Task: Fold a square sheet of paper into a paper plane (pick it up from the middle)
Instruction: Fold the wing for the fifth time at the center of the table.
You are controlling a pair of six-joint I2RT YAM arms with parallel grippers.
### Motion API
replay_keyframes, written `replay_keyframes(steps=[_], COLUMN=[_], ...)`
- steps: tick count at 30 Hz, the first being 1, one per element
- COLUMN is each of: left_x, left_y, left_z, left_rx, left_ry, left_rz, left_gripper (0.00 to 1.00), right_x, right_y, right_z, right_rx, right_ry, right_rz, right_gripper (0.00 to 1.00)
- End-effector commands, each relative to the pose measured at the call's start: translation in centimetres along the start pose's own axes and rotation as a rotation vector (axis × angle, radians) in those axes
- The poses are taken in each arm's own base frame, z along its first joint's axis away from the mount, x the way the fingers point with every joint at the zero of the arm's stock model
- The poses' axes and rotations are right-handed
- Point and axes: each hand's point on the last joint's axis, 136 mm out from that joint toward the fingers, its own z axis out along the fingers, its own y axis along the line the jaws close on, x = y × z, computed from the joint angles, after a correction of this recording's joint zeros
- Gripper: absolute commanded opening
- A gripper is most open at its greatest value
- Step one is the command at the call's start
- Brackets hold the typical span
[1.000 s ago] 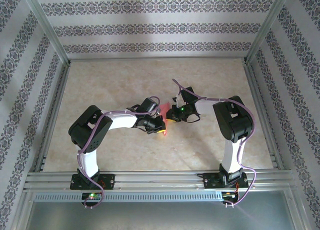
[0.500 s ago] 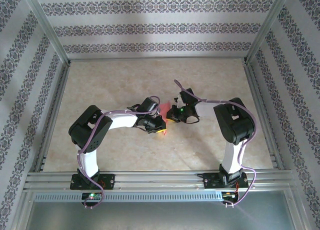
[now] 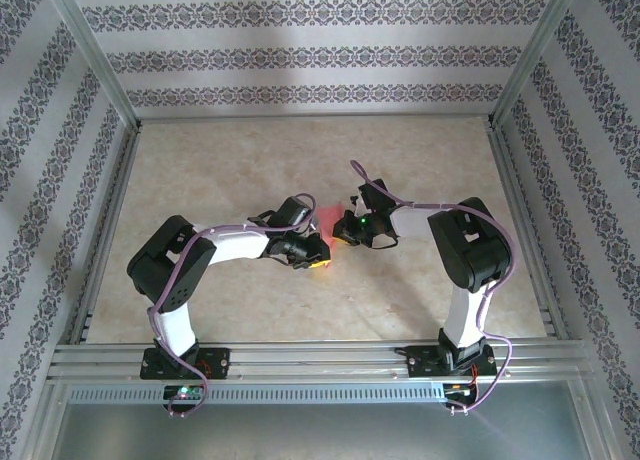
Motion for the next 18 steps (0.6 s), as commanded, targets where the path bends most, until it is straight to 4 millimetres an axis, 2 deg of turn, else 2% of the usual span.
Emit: replay_keyframes(steps=[1, 12, 18], left_x=[0.1, -0.2, -0.3], left_y=[-0.2, -1.0, -1.6], left_z=[-0.7, -0.3, 0.1], left_rx=[0.008, 0.046, 0.087], left_ry=[-0.012, -0.009, -0.005], left_rz=[-0.003, -0.011, -0.029], left_gripper=[0.16, 0.05, 0.04], right_x=[1.5, 1.6, 1.8], right_y=[-5.0, -5.2, -5.4], right_z=[0.9, 1.0, 1.0], right_rx=[0.175, 0.181, 0.177], right_ry=[0.011, 0.014, 0.007], right_rz=[0.079, 0.085, 0.102], right_gripper=[0.11, 0.11, 0.1])
